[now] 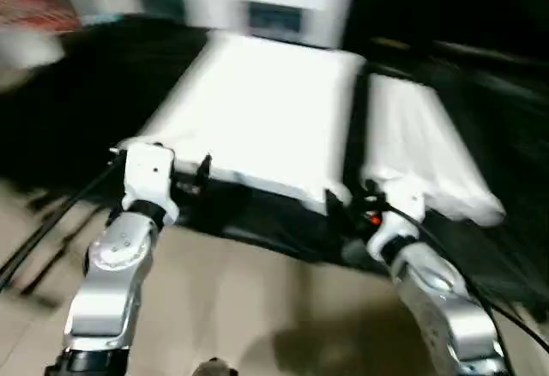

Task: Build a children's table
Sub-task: Move to table

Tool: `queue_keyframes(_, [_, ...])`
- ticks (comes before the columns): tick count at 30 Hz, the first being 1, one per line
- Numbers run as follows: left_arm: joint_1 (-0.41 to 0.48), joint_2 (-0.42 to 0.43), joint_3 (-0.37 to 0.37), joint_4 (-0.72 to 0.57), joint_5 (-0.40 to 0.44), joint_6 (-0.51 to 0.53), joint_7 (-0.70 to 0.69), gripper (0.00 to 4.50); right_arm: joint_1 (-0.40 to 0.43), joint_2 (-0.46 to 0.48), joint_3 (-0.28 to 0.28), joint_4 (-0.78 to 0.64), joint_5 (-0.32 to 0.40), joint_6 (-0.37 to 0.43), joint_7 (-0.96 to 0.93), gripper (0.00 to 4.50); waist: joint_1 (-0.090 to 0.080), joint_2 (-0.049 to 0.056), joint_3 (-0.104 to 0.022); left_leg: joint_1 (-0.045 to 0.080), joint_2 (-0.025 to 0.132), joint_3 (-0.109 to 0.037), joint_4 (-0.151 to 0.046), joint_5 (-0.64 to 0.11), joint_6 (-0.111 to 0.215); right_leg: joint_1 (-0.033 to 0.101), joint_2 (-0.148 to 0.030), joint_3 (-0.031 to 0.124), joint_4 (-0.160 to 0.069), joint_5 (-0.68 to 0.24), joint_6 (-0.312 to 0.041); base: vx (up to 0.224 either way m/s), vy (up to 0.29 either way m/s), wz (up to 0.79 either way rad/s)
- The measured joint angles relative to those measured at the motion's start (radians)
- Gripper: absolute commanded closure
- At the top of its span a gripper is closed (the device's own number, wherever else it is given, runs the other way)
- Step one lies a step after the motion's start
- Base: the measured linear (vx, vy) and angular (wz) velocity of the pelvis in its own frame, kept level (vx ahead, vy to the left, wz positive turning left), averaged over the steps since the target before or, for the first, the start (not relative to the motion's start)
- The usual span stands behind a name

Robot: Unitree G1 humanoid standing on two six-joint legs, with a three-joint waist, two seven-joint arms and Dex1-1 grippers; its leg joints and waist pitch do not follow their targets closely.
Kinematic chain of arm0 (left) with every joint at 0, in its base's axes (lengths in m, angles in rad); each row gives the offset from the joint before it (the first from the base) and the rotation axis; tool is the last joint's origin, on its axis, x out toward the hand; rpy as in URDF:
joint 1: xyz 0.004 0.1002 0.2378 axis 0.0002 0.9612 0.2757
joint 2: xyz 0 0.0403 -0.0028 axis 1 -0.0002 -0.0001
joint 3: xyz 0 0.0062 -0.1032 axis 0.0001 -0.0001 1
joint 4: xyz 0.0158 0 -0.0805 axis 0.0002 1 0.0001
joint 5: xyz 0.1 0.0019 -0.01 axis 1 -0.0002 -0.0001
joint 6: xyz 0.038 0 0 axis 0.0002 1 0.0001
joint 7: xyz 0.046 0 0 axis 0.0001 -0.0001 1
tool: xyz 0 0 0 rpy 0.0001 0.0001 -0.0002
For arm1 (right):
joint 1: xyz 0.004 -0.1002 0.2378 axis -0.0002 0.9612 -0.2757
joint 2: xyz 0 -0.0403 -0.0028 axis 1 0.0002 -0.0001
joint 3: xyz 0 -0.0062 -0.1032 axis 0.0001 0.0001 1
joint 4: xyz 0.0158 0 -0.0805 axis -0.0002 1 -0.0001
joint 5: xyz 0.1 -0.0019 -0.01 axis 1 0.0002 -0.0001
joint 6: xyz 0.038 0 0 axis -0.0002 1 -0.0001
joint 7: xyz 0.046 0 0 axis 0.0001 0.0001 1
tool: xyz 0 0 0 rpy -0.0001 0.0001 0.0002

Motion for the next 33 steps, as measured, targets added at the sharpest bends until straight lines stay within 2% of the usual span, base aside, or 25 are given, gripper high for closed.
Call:
queue_keyframes(1, [0.007,0.006,0.003,0.002,0.000,0.001,0.001,0.00,-0.009,0.013,0.015,0.007,-0.009,-0.006,0.000,0.26,-0.003,0.001,0.001,0.003,-0.017,-0.013,0.000,-0.001,0.011,-0.002,0.009,0.020,0.016,-0.019,-0.021,0.144,0.012,0.80])
queue_keyframes(3, [0.011,0.012,0.013,0.011,0.000,0.006,0.003,0.00,-0.018,0.028,0.041,0.013,-0.010,-0.009,0.006,0.26,-0.016,-0.008,-0.001,0.011,-0.060,-0.051,0.005,-0.006,0.026,-0.037,0.026,0.081,0.106,-0.055,-0.065,0.167,0.005,0.61])
queue_keyframes(4, [0.012,0.013,0.015,0.009,0.000,0.007,0.003,0.00,-0.018,0.032,0.051,0.017,-0.010,-0.009,0.007,0.26,-0.010,-0.011,-0.002,0.023,-0.063,-0.041,0.008,-0.016,0.027,-0.083,0.037,0.125,0.167,-0.055,-0.053,0.158,-0.003,0.53])
queue_keyframes(5, [0.011,0.013,0.015,0.009,0.000,0.008,0.003,0.00,-0.017,0.033,0.052,0.019,-0.010,-0.008,0.006,0.26,-0.012,-0.014,-0.004,0.032,-0.070,-0.037,0.010,-0.022,0.028,-0.116,0.038,0.141,0.180,-0.051,-0.041,0.108,-0.040,0.23])
queue_keyframes(6, [0.009,0.012,0.013,0.007,0.000,0.008,0.002,0.00,-0.014,0.032,0.051,0.020,-0.010,-0.008,0.005,0.26,-0.013,-0.025,-0.006,0.040,-0.078,-0.024,0.009,-0.026,0.028,-0.145,0.033,0.160,0.164,-0.041,-0.026,0.082,-0.065,0.01])
queue_keyframes(7, [0.001,0.007,0.012,0.003,0.000,0.010,0.002,0.00,-0.011,0.031,0.043,0.021,-0.010,-0.008,0.004,0.26,-0.015,-0.047,-0.004,0.048,-0.084,0.000,0.012,-0.033,0.019,-0.154,0.022,0.189,0.125,0.024,-0.010,0.082,-0.065,0.01])
queue_keyframes(9, [-0.004,-0.015,-0.012,0.003,0.000,0.012,0.000,0.00,0.002,0.021,0.020,0.026,-0.011,-0.007,-0.006,0.26,0.001,-0.053,-0.001,0.059,-0.066,0.020,0.040,-0.063,0.061,-0.136,0.031,0.205,0.118,0.020,-0.018,0.087,-0.127,0.14])
queue_keyframes(11, [-0.007,-0.015,-0.026,0.007,-0.001,0.011,0.000,0.00,0.001,0.021,-0.020,0.022,-0.013,-0.011,-0.032,0.26,0.017,-0.050,-0.002,0.056,-0.054,0.008,0.088,-0.077,0.073,-0.117,0.054,0.232,0.102,0.018,-0.025,0.106,-0.107,-0.02])
queue_keyframes(12, [-0.012,-0.013,-0.025,0.007,-0.001,0.011,0.000,0.00,0.001,0.026,-0.042,0.016,-0.012,-0.014,-0.046,0.26,0.031,-0.043,-0.003,0.064,-0.043,0.010,0.075,-0.072,0.056,-0.110,0.084,0.269,0.096,0.019,-0.027,0.099,-0.042,-0.19])
queue_keyframes(13, [-0.021,-0.010,-0.024,0.007,-0.001,0.009,0.000,0.00,0.004,0.034,-0.065,-0.006,-0.006,-0.011,-0.062,0.26,0.048,-0.022,-0.010,0.078,-0.023,0.010,0.028,-0.078,-0.019,-0.107,0.127,0.302,0.094,0.020,-0.031,0.099,-0.042,-0.19])
queue_keyframes(14, [-0.022,-0.003,-0.017,0.009,-0.001,0.008,0.001,0.00,0.004,0.041,-0.073,-0.015,-0.006,-0.007,-0.067,0.26,0.052,-0.020,-0.009,0.095,-0.008,0.022,0.025,-0.085,-0.054,-0.117,0.136,0.315,0.098,0.018,-0.029,0.077,0.029,-0.37])
queue_keyframes(15, [-0.016,0.006,-0.005,0.012,-0.001,0.009,0.001,0.00,0.003,0.054,-0.064,-0.026,-0.001,-0.003,-0.070,0.26,0.048,-0.026,-0.011,0.102,-0.010,0.037,0.017,-0.088,-0.051,-0.128,0.119,0.298,0.114,0.003,-0.035,0.102,0.051,-0.44])
queue_keyframes(17, [-0.020,0.017,0.016,0.033,-0.001,0.009,0.002,0.00,0.019,0.061,-0.049,-0.071,0.014,0.006,-0.072,0.26,0.040,-0.039,-0.017,0.125,-0.007,0.078,0.013,-0.107,-0.042,-0.176,0.049,0.206,0.179,-0.008,-0.045,0.116,0.037,-0.46])
queue_keyframes(19, [-0.030,0.001,0.011,0.043,-0.001,0.007,-0.001,0.00,0.075,0.039,-0.057,-0.139,0.014,0.023,-0.082,0.26,0.031,-0.070,-0.022,0.163,0.001,0.144,0.009,-0.130,-0.055,-0.196,-0.001,0.184,0.154,0.022,-0.046,0.141,-0.005,-0.55])
queue_keyframes(20, [-0.032,-0.013,0.004,0.051,-0.001,0.007,-0.001,0.00,0.097,0.028,-0.070,-0.153,0.013,0.029,-0.084,0.26,0.027,-0.071,-0.024,0.171,0.004,0.154,0.013,-0.142,-0.063,-0.177,0.021,0.206,0.151,0.014,-0.051,0.227,-0.044,-0.52])
queue_keyframes(21, [-0.044,-0.030,-0.021,0.060,-0.001,0.007,-0.002,0.00,0.118,0.020,-0.086,-0.167,0.013,0.034,-0.090,0.26,0.039,-0.058,-0.017,0.165,-0.002,0.122,0.056,-0.158,-0.041,-0.165,0.048,0.234,0.141,0.015,-0.053,0.225,-0.018,-0.54])
queue_keyframes(22, [-0.054,-0.049,-0.061,0.066,-0.003,0.006,-0.011,0.00,0.135,0.009,-0.116,-0.166,0.010,0.048,-0.100,0.26,0.052,-0.053,-0.014,0.141,-0.029,0.078,0.135,-0.159,-0.040,-0.149,0.072,0.268,0.126,0.018,-0.058,0.225,-0.018,-0.54])
queue_keyframes(23, [-0.057,-0.051,-0.078,0.066,-0.004,0.005,-0.014,0.00,0.140,0.012,-0.124,-0.170,0.009,0.053,-0.104,0.26,0.050,-0.051,-0.016,0.106,-0.054,0.039,0.186,-0.150,-0.057,-0.137,0.089,0.287,0.113,0.021,-0.060,0.165,0.017,-0.68])
queue_keyframes(24, [-0.064,-0.051,-0.081,0.066,-0.004,0.003,-0.017,0.00,0.140,0.016,-0.124,-0.179,0.009,0.060,-0.105,0.26,0.050,-0.046,-0.017,0.070,-0.066,0.015,0.203,-0.136,-0.081,-0.126,0.104,0.299,0.102,0.023,-0.060,0.142,0.017,-0.74])
queue_keyframes(25, [-0.069,-0.050,-0.077,0.064,-0.004,0.003,-0.017,0.00,0.138,0.020,-0.118,-0.198,0.009,0.065,-0.105,0.26,0.049,-0.031,-0.021,0.022,-0.066,-0.022,0.174,-0.113,-0.122,-0.116,0.132,0.303,0.097,0.023,-0.059,0.142,0.017,-0.74])
queue_keyframes(26, [-0.067,-0.049,-0.075,0.064,-0.004,0.007,-0.016,0.00,0.134,0.020,-0.113,-0.214,0.007,0.066,-0.106,0.26,0.043,-0.002,-0.025,0.003,-0.051,-0.039,0.095,-0.088,-0.151,-0.110,0.168,0.305,0.098,0.021,-0.054,0.106,0.043,-0.68])
queue_keyframes(27, [-0.061,-0.043,-0.070,0.067,-0.004,0.012,-0.016,0.00,0.127,0.025,-0.108,-0.215,0.004,0.069,-0.107,0.26,0.037,0.022,-0.023,-0.005,-0.028,-0.050,0.087,-0.061,-0.064,-0.119,0.189,0.300,0.121,0.018,-0.045,0.104,0.064,-0.75])
queue_keyframes(28, [-0.049,-0.041,-0.048,0.077,-0.014,0.014,-0.014,0.00,0.122,0.041,-0.074,-0.219,0.001,0.076,-0.107,0.26,0.013,0.005,-0.029,-0.003,-0.026,-0.032,0.091,-0.065,-0.029,-0.145,0.151,0.255,0.159,0.005,-0.029,0.158,0.068,-0.88])
queue_keyframes(30, [-0.050,-0.045,-0.032,0.085,-0.021,0.016,-0.011,0.00,0.121,0.031,-0.063,-0.225,0.000,0.088,-0.106,0.26,-0.011,-0.013,-0.036,-0.003,-0.036,-0.018,0.088,-0.066,-0.020,-0.166,0.086,0.213,0.151,0.001,-0.022,0.093,0.023,-0.39])
queue_keyframes(33, [-0.052,-0.062,-0.069,0.074,-0.021,0.006,-0.015,0.00,0.122,-0.009,-0.080,-0.218,-0.009,0.115,-0.102,0.26,-0.018,-0.018,-0.040,-0.042,-0.050,-0.024,0.120,-0.055,0.044,-0.176,0.053,0.209,0.149,0.010,-0.013,0.000,0.000,0.00])
